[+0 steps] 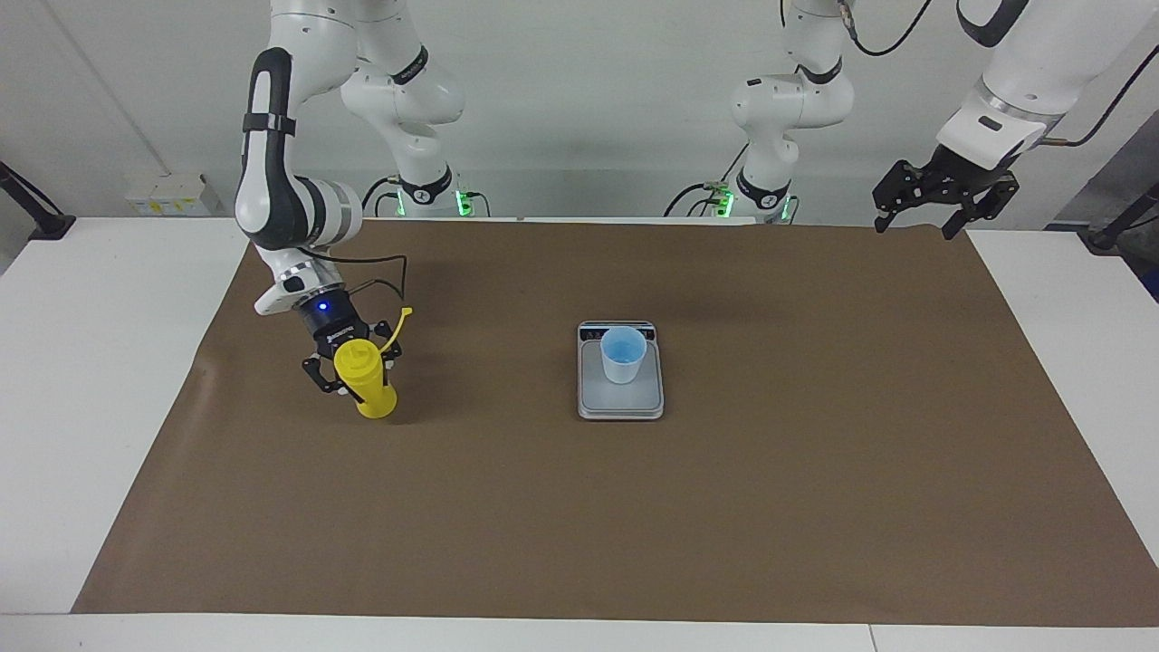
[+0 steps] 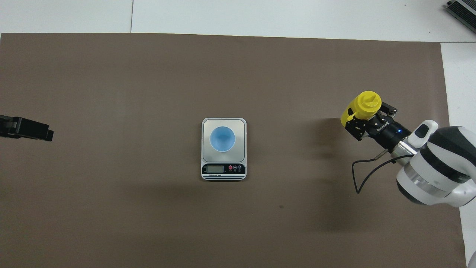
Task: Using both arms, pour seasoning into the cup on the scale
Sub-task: 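Lower the yellow bottle onto the table with the right gripper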
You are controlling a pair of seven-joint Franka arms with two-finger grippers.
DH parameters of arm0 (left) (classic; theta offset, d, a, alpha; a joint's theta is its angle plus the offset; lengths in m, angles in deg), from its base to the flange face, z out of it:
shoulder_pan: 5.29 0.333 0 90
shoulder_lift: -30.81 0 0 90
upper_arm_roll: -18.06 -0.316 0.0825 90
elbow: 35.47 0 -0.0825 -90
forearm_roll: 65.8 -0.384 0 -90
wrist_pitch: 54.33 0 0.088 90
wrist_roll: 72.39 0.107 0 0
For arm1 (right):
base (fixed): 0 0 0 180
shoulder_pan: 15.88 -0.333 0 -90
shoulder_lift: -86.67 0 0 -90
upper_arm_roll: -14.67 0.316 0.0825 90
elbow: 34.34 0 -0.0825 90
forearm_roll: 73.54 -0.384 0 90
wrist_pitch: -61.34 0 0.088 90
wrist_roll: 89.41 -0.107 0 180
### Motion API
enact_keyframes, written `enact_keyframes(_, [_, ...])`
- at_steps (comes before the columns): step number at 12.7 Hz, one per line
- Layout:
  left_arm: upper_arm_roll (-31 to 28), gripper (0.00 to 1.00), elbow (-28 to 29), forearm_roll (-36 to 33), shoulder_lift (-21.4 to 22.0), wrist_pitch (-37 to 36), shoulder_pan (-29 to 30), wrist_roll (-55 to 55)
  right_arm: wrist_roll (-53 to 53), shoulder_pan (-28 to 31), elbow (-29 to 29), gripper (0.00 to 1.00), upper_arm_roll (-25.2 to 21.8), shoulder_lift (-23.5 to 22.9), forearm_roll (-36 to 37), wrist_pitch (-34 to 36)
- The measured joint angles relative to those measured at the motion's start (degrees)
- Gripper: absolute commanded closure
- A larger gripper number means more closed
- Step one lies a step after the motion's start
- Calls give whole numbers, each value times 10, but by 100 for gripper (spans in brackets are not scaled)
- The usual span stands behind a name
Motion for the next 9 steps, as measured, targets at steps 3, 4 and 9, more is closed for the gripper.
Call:
enact_keyframes(3, [0,0,0,0,0,0,0,0,8,21,-5,100,0,-23,-3,64])
enact_keyframes(4, [0,0,0,0,0,0,0,0,17,29,-5,100,0,-32,-4,77])
enact_keyframes(9, [0,0,0,0,0,0,0,0,29,44,-5,0,0,-51,-4,112])
